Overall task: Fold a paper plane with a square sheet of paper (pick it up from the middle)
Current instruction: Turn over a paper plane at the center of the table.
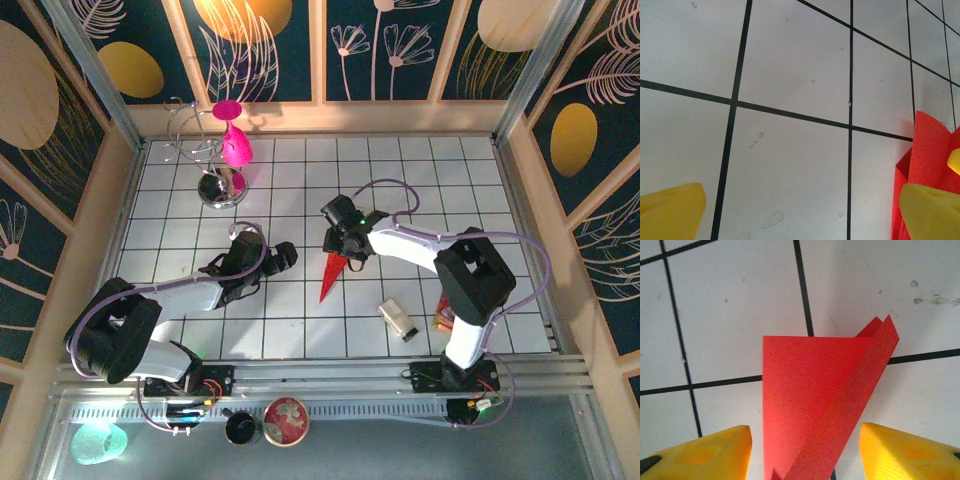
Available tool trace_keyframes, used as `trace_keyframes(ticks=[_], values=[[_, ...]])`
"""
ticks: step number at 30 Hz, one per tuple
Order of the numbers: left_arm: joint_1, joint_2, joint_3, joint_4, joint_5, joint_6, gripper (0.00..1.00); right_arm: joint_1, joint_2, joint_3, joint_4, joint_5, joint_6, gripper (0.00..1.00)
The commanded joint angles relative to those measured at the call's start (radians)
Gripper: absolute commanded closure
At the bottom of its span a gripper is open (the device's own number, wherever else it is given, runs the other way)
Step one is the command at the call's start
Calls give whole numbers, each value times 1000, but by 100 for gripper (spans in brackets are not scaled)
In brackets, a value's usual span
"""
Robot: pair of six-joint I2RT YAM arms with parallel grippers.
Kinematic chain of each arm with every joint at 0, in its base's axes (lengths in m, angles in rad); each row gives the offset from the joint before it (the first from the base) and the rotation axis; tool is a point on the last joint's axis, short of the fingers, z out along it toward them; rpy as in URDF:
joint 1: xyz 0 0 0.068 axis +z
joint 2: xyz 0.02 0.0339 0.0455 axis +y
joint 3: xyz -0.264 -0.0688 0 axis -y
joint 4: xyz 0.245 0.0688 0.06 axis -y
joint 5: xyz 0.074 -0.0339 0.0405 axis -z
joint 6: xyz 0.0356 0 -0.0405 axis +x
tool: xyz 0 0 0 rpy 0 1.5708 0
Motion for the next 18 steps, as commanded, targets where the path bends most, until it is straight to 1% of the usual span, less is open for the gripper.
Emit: trace_keyframes(ticks=[1, 9, 13, 17, 18], values=[[7, 17, 24, 9, 6, 2, 1, 17, -35, -10, -26, -5, 5, 41], [7, 25, 23, 8, 9, 4, 1, 40, -22, -51, -47, -24, 23, 43], [7, 28, 28, 9, 9, 4, 1, 44, -37, -57, -74, 24, 33, 48], [7, 35, 36, 6, 9, 6, 1, 45, -50, -52, -100, 70, 43, 59], [7, 37, 38, 5, 10, 7, 1, 45, -51, -49, -108, 78, 48, 60]])
